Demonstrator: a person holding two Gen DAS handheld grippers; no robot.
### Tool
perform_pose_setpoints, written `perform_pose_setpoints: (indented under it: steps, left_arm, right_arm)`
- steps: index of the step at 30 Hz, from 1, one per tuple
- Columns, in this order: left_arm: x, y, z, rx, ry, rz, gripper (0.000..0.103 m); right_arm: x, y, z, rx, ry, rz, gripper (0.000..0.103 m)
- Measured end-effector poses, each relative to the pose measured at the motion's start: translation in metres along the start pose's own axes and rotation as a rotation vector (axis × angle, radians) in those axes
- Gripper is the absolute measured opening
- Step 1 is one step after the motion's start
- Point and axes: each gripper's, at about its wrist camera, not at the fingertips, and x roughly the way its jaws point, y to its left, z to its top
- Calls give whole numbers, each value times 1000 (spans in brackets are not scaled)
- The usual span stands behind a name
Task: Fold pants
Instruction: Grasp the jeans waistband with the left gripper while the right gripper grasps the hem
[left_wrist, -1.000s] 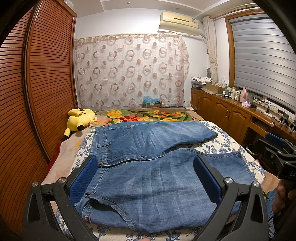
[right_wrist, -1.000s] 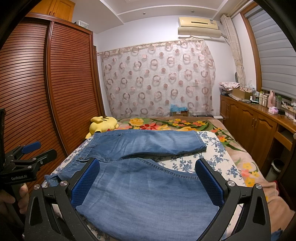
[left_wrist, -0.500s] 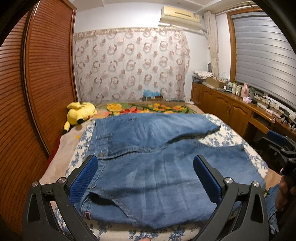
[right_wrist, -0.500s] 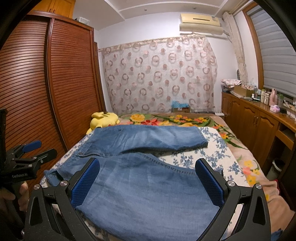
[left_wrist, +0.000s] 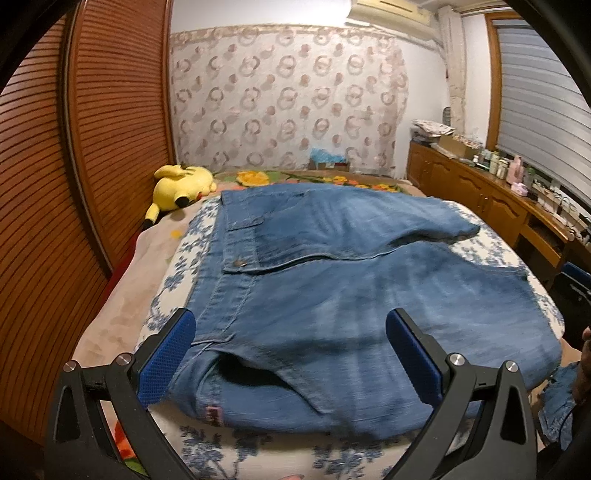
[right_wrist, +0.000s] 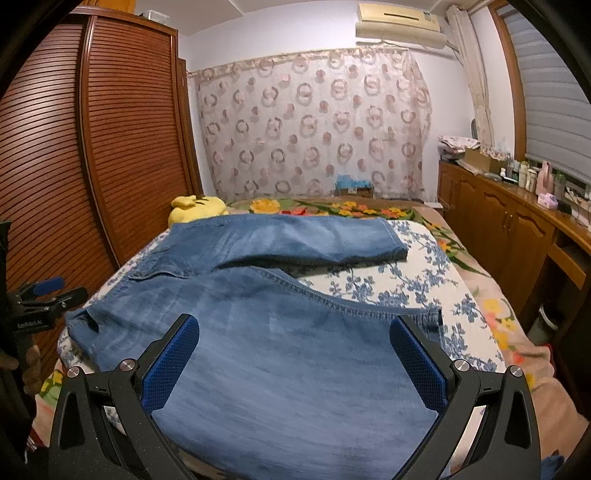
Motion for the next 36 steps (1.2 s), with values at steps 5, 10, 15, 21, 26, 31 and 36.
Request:
perform_pose_setpoints:
  steps: [5, 10, 15, 21, 26, 31, 36]
  left_arm:
    - [8, 25, -12, -26, 26, 55, 103]
    - [14, 58, -26, -64, 64, 115, 103]
    - [14, 80, -36, -99, 80, 129, 103]
    - [17, 89, -45, -102, 106, 114, 103]
    - [17, 95, -53, -119, 123, 79, 98]
    - [13, 100, -59, -163, 120, 40, 91]
    - [16, 102, -62, -201, 127, 14, 70]
  right_arm:
    - [5, 1, 3, -21, 33, -25, 103]
    - [5, 1, 3, -10, 64, -36, 103]
    - [6, 2, 2, -6, 85, -42, 103]
    - [5, -2, -4, 2, 126, -49, 103]
    - [0, -7, -7, 7, 167, -77, 103]
    - [-7, -5, -5, 12, 187, -95, 103]
    - [-13, -5, -4, 15, 203, -106, 103]
